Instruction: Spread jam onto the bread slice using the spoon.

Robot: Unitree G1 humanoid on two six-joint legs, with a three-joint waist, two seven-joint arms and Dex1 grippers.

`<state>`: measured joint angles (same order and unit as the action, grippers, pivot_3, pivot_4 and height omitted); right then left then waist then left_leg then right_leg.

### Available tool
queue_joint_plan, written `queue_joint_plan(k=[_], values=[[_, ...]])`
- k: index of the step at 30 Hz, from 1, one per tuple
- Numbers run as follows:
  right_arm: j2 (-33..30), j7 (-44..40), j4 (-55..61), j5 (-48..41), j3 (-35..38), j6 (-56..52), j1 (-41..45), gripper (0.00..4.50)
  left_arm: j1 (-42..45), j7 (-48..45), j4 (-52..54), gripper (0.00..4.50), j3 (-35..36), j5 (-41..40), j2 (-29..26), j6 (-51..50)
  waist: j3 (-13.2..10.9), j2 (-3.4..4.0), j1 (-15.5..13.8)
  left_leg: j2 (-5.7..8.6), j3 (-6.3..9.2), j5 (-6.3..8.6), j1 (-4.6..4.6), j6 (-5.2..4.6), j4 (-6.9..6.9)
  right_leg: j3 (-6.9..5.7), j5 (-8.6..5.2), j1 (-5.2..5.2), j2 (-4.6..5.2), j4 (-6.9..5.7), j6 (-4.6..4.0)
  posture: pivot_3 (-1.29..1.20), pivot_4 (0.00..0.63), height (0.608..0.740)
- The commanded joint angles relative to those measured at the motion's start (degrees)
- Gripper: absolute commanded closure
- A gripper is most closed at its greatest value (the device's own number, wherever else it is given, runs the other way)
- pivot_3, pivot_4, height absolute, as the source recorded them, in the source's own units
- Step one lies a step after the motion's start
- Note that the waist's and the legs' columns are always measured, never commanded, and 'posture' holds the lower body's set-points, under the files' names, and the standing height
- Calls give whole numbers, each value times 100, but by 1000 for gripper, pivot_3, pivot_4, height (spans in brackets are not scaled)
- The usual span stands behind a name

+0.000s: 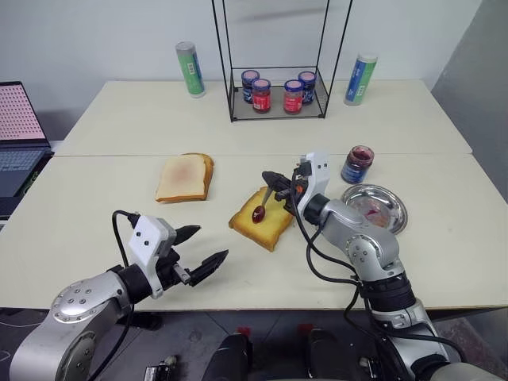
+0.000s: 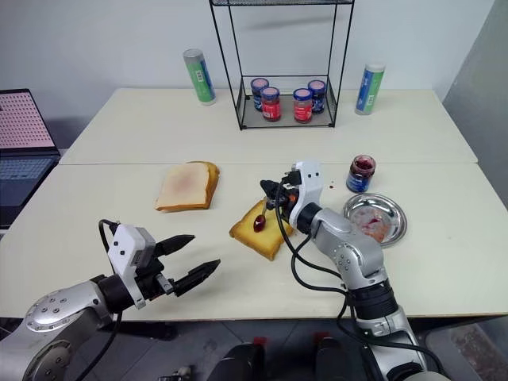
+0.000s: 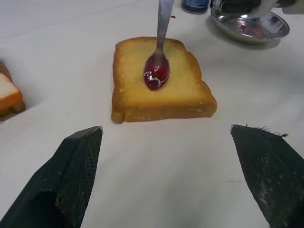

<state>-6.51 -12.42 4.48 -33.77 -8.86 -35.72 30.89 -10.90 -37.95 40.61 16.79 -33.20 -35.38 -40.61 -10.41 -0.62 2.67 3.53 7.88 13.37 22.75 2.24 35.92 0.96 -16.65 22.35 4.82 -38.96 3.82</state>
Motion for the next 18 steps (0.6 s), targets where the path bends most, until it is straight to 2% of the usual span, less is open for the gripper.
queue_joint_plan(k=[1, 7, 14, 16, 18], values=[[-196, -216, -126, 384, 255, 362, 142, 4488, 201, 75, 121, 0, -112, -76, -20, 114, 0, 0, -2, 0, 0, 0, 0, 0, 0, 0, 0, 0, 0, 0, 0, 0, 150, 740], [-648, -515, -447, 796, 475, 710, 346, 4488, 561, 72, -117, 0, -347, -68, -19, 175, 0, -2, -99, 3, -1, 0, -1, 0, 4, -1, 1, -5, 1, 2, 1, 0, 150, 740], [-740, -645, -378, 911, 657, 693, 516, 4488, 797, 26, -338, 0, -490, -57, -46, 259, 0, -2, -84, 1, -3, 0, 0, 0, 2, 0, 1, -2, 0, 2, 0, 0, 150, 740], [-666, -581, -207, 775, 776, 505, 574, 4488, 827, 17, -378, 0, -513, -48, -51, 287, 0, -2, -83, 1, -3, 0, 0, 1, 1, 0, 1, -2, 0, 2, 0, 0, 150, 740], [-361, -348, 90, 175, 1085, -27, 655, 4488, 851, 12, -395, 0, -513, -56, -54, 299, 0, -3, -84, 0, -2, 0, 0, 1, 1, 0, 1, -1, 0, 2, 0, 0, 150, 740]])
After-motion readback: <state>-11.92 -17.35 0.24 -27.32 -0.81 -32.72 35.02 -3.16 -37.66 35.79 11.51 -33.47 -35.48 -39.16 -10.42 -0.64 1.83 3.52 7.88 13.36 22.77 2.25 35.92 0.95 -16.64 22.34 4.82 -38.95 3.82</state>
